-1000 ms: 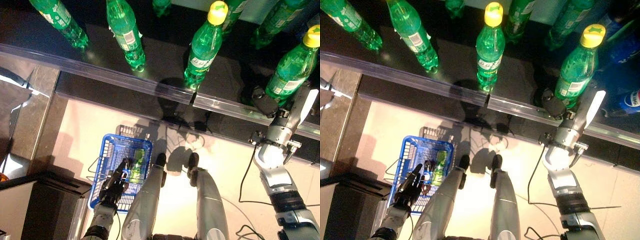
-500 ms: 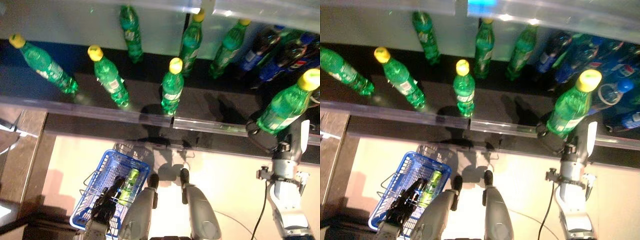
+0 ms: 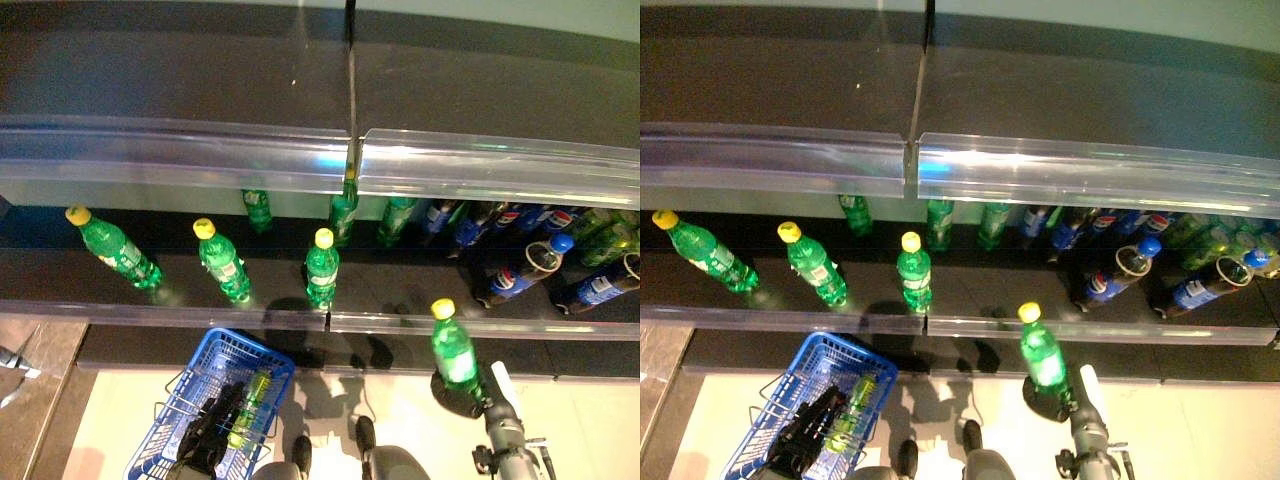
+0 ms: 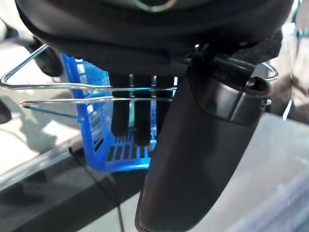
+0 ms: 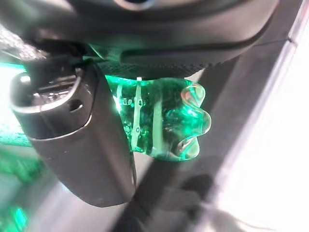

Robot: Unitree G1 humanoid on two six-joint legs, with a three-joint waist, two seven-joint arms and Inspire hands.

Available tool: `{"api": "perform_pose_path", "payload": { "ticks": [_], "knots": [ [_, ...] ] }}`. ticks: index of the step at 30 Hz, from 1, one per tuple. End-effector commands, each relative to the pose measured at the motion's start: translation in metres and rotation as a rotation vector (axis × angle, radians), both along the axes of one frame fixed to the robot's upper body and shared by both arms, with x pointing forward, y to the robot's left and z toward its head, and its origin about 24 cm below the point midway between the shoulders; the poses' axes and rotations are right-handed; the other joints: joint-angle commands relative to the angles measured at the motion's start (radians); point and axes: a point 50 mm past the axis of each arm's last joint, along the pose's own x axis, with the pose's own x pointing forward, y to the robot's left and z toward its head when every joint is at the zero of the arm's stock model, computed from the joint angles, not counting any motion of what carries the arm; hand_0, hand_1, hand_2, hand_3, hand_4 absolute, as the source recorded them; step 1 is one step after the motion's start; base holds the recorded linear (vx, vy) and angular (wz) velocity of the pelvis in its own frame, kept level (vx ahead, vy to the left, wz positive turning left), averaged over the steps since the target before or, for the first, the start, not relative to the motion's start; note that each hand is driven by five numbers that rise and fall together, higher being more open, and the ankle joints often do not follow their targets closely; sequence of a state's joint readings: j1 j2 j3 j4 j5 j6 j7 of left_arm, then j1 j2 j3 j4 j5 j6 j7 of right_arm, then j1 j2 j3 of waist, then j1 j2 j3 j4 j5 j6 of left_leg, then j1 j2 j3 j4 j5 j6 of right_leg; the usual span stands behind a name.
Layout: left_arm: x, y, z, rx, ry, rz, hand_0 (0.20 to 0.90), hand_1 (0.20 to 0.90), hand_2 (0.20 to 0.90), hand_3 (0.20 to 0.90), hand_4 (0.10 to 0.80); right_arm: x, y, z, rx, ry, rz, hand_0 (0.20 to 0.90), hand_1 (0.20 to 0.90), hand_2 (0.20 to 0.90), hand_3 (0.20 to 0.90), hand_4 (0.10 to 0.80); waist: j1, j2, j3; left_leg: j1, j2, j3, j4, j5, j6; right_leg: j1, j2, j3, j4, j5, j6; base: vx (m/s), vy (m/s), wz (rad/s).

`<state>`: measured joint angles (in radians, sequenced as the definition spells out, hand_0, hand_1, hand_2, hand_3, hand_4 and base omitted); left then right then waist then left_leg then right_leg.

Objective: Pick up the drink and place into the basket.

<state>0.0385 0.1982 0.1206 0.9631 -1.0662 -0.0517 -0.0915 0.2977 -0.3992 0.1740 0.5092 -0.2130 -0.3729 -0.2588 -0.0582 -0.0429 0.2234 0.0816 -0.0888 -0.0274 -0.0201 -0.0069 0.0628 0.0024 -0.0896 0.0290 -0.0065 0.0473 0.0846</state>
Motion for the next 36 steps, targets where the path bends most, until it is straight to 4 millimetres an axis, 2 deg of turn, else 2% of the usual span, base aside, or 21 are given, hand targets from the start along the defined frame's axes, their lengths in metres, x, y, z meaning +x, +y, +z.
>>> {"api": "perform_pose_path", "payload": {
  "ticks": [1,8,13,17,24,29,34,36],
  "knots": [
    [0.037,0.032,0.036,0.157,-0.265,-0.062,0.300,0.300,0.300,0.200,0.100,0.024,-0.005,0.025,-0.123,-0.130,0.151,0.300,0.300,0.300,0.200,0.100,0.012,0.028,-0.131,-0.040,-0.028,0.073,0.052,-0.106,-0.010,-0.038,0.024,-0.045,0.016,-0.017,0.034,0.000,0.023,0.15],
    [0.055,0.028,0.046,0.163,-0.316,-0.135,0.300,0.300,0.300,0.200,0.100,0.023,-0.004,-0.001,-0.275,0.083,0.319,0.300,0.300,0.300,0.200,0.100,0.049,0.029,-0.148,-0.029,-0.020,0.069,0.045,-0.106,-0.018,-0.009,0.013,-0.088,0.017,-0.039,0.027,0.015,0.014,0.19],
    [0.060,0.017,0.046,0.156,-0.305,-0.243,0.300,0.300,0.300,0.200,0.100,0.026,0.003,-0.009,-0.332,0.167,0.446,0.300,0.300,0.300,0.200,0.100,0.094,0.027,-0.151,-0.019,-0.022,0.048,0.040,-0.104,-0.020,0.019,0.005,-0.135,0.018,-0.053,0.023,0.038,0.002,0.20],
    [0.062,0.009,0.044,0.149,-0.272,-0.308,0.300,0.300,0.300,0.200,0.100,0.037,0.014,-0.011,-0.383,0.223,0.570,0.300,0.300,0.300,0.200,0.100,0.130,0.028,-0.151,-0.012,-0.022,0.034,0.038,-0.102,-0.024,0.040,-0.003,-0.166,0.011,-0.060,0.020,0.040,0.005,0.27],
    [0.066,-0.017,0.044,0.126,-0.284,-0.512,0.300,0.300,0.300,0.200,0.100,0.066,0.050,-0.005,-0.497,0.255,0.803,0.300,0.300,0.300,0.200,0.100,0.224,0.034,-0.140,-0.002,-0.020,-0.018,0.036,-0.088,-0.033,0.085,-0.018,-0.228,0.011,-0.074,0.010,0.027,0.004,0.45],
    [0.080,-0.039,0.057,0.130,-0.353,-0.726,0.300,0.300,0.300,0.200,0.100,0.080,0.069,-0.001,-0.506,0.361,0.920,0.300,0.300,0.300,0.200,0.100,0.283,0.044,-0.125,-0.006,-0.021,-0.060,0.026,-0.067,-0.040,0.103,-0.021,-0.262,-0.001,-0.071,0.003,-0.010,0.038,0.32],
    [0.092,-0.063,0.072,0.158,-0.405,-0.926,0.300,0.300,0.300,0.200,0.100,0.092,0.093,0.003,-0.398,0.449,0.939,0.300,0.300,0.300,0.200,0.100,0.335,0.058,-0.113,-0.021,-0.019,-0.108,0.013,-0.038,-0.050,0.109,-0.026,-0.300,0.005,-0.074,-0.006,-0.028,0.046,0.27],
    [0.099,-0.081,0.082,0.160,-0.443,-1.042,0.300,0.300,0.300,0.200,0.100,0.101,0.114,0.006,-0.302,0.471,0.930,0.300,0.300,0.300,0.200,0.100,0.375,0.070,-0.104,-0.035,-0.016,-0.151,-0.002,-0.007,-0.056,0.108,-0.033,-0.339,0.029,-0.083,-0.011,-0.057,0.056,0.42]
  ]
}}
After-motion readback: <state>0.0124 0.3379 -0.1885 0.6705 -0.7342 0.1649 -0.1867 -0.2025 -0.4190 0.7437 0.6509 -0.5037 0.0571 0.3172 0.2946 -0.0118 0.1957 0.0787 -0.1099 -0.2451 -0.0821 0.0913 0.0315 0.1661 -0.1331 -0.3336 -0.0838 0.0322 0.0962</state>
